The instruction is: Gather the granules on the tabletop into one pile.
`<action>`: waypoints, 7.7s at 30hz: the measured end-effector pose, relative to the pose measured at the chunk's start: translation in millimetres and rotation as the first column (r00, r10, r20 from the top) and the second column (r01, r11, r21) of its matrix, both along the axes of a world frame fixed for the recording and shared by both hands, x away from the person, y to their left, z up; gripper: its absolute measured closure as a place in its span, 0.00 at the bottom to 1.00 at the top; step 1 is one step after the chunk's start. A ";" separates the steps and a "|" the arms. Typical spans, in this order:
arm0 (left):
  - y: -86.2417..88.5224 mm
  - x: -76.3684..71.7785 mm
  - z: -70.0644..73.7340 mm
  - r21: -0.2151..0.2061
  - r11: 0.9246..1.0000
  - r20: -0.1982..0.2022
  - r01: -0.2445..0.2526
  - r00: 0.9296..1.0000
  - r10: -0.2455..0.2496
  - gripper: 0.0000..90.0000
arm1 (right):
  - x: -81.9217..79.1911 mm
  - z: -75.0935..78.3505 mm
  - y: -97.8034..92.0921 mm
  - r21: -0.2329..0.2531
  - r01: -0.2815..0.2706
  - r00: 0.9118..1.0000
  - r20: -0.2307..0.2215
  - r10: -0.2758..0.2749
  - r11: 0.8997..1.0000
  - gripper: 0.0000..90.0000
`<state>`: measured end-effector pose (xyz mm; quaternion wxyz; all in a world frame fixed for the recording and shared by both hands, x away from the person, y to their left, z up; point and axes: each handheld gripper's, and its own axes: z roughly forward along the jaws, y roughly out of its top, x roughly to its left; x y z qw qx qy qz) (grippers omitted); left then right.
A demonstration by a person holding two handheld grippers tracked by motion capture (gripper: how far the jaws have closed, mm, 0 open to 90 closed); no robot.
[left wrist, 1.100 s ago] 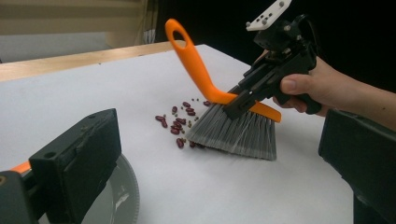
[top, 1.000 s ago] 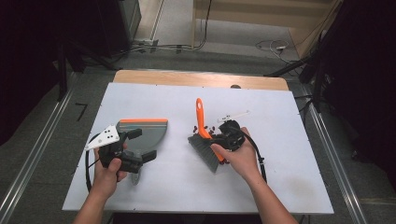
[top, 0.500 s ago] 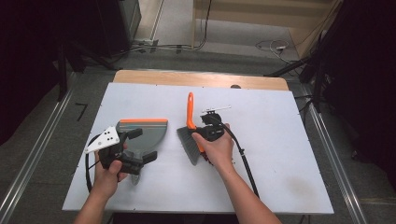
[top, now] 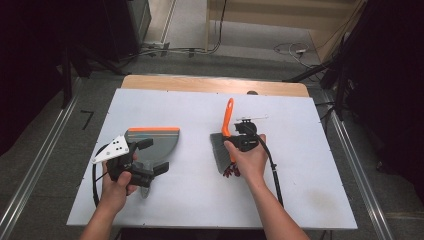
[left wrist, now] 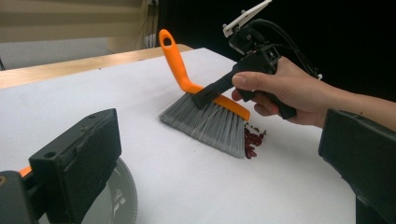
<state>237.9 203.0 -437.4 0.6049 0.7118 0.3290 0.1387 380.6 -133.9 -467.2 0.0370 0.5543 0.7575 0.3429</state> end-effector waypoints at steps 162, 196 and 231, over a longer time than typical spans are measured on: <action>-0.7 7.4 -11.1 0.009 1.000 -0.049 -0.015 0.999 0.016 0.00 | 57.1 13.8 -13.4 -0.580 -0.520 0.619 0.250 0.744 0.627 0.76; -5.3 6.6 -11.4 0.023 1.000 -0.052 -0.008 0.999 0.009 0.00 | -10.4 11.7 -38.3 -0.567 -0.628 0.533 0.185 0.826 0.533 0.73; -7.2 7.3 -11.5 0.029 1.000 -0.054 -0.009 0.998 0.011 0.00 | -42.9 50.9 -14.5 -0.240 -0.728 0.671 -0.060 0.739 0.642 0.75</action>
